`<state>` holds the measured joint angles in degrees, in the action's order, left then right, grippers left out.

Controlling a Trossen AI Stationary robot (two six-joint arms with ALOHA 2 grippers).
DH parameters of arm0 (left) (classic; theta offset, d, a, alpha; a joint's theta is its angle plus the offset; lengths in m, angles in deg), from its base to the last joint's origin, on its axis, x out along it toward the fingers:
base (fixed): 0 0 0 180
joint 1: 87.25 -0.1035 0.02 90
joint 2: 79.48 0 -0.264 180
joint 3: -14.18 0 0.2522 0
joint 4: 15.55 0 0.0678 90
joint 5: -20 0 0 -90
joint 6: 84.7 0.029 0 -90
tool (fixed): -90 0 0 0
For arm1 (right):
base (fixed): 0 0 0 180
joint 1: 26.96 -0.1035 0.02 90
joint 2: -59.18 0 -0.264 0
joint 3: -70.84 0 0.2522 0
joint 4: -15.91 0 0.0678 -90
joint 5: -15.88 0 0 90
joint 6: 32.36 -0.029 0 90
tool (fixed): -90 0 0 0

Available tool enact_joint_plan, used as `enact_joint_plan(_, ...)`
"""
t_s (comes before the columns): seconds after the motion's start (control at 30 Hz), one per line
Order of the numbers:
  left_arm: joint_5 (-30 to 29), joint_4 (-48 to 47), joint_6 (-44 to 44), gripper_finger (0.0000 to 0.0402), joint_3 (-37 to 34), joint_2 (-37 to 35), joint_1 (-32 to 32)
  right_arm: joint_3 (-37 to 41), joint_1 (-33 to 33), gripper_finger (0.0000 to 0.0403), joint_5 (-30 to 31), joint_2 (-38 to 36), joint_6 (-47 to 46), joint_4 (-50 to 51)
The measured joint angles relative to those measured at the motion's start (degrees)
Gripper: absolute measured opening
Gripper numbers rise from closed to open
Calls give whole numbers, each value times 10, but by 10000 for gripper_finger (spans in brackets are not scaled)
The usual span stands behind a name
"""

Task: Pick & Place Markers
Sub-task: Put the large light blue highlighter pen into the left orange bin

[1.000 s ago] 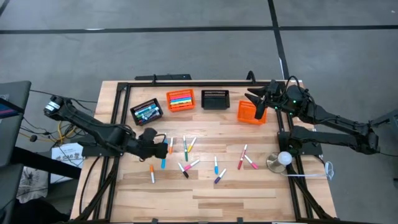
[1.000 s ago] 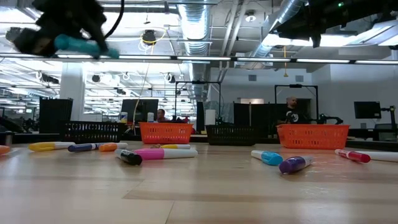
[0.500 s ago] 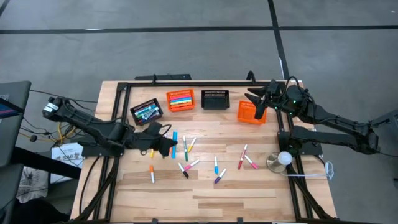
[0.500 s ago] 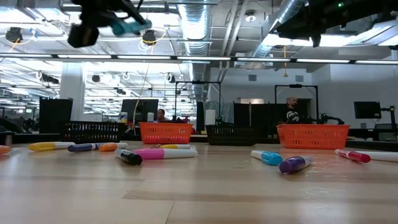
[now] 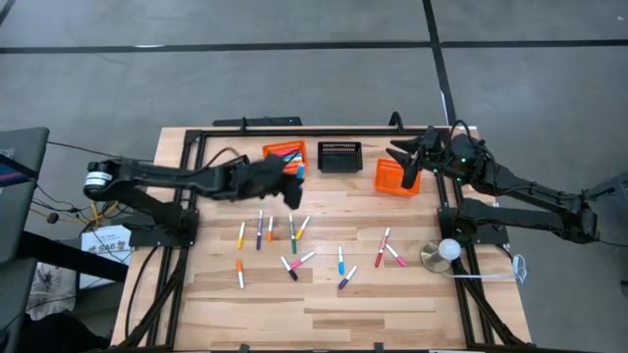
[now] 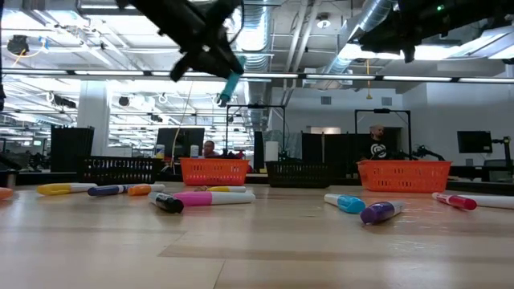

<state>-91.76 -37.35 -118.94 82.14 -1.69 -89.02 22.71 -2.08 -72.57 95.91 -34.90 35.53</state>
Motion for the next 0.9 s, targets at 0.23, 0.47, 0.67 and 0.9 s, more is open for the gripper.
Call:
enact_joint_plan(0.23, 30, 0, 161, 67, 66, 64, -95, 0, 0, 124, 0, 0, 0, 39)
enact_joint_plan(0.47, 52, -2, 302, 68, 85, 90, -167, 0, 0, 124, 0, 0, 0, 45)
enact_joint_plan(0.67, 88, -15, 465, 68, 93, 90, -201, 0, 0, 124, 0, 0, 0, 45)
enact_joint_plan(0.9, 88, -41, 574, 70, 93, 90, -216, 0, 0, 124, 0, 0, 0, 45)
